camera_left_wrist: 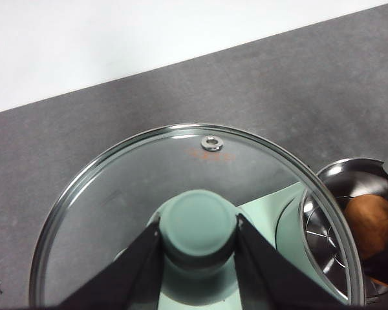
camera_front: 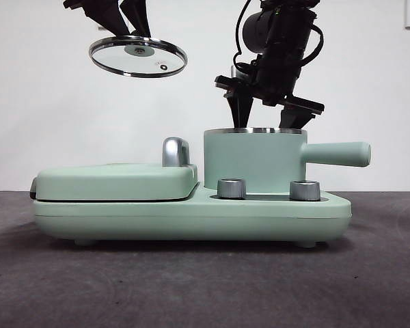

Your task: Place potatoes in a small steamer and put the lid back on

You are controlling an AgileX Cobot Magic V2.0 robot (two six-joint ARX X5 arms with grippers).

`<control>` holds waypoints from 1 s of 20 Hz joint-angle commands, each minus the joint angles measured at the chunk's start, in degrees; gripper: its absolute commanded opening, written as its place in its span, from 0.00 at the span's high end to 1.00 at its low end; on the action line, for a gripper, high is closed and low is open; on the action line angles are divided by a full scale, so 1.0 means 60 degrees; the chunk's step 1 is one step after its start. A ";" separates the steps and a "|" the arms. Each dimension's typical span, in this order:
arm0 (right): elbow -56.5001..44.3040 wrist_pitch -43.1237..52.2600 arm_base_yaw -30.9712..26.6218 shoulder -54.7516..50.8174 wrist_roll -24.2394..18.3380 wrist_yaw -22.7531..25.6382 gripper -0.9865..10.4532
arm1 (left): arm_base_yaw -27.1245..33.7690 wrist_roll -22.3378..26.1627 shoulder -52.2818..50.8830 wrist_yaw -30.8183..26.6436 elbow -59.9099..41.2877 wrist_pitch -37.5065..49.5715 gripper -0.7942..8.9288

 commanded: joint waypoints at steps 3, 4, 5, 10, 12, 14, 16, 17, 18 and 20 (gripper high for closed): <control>0.0332 -0.0047 0.0051 0.0022 -0.0084 0.0000 0.49 | -0.0087 -0.0044 -0.0120 0.0018 0.0335 0.0197 0.90; 0.0386 -0.0087 0.0051 -0.0171 -0.0098 0.0022 0.49 | -0.0120 -0.0044 -0.0120 0.0018 0.0335 0.0189 0.90; 0.0419 -0.0175 0.0055 -0.0444 -0.0153 0.0044 0.49 | -0.0168 -0.0044 -0.0120 0.0018 0.0335 0.0186 0.90; 0.0408 -0.1789 0.0131 -0.2430 -0.0492 0.1435 0.49 | -0.0652 -0.0040 -0.0113 0.0018 0.0229 0.0208 0.90; -0.0098 -0.1818 0.0186 -0.3512 -0.0583 0.1628 0.49 | -0.0892 -0.0036 -0.0106 0.0018 0.0229 0.0233 0.90; -0.1195 -0.1818 0.0277 -0.4670 -0.0594 0.1847 0.49 | -0.1089 -0.0040 -0.0102 0.0018 0.0229 0.0281 0.90; -0.2699 -0.1814 0.0408 -0.5938 -0.0594 0.2448 0.49 | -0.1286 -0.0036 -0.0098 0.0018 0.0229 0.0321 0.90; -0.3523 -0.1694 0.0477 -0.6601 -0.0590 0.2699 0.49 | -0.1388 -0.0036 -0.0084 0.0018 0.0229 0.0357 0.90; -0.4426 -0.1330 0.0535 -0.7333 -0.0590 0.2769 0.49 | -0.1504 -0.0036 -0.0055 0.0018 0.0229 0.0401 0.90; -0.6291 -0.0259 0.0638 -0.8867 -0.0590 0.2721 0.49 | -0.1767 -0.0040 0.0062 0.0018 0.0229 0.0484 0.90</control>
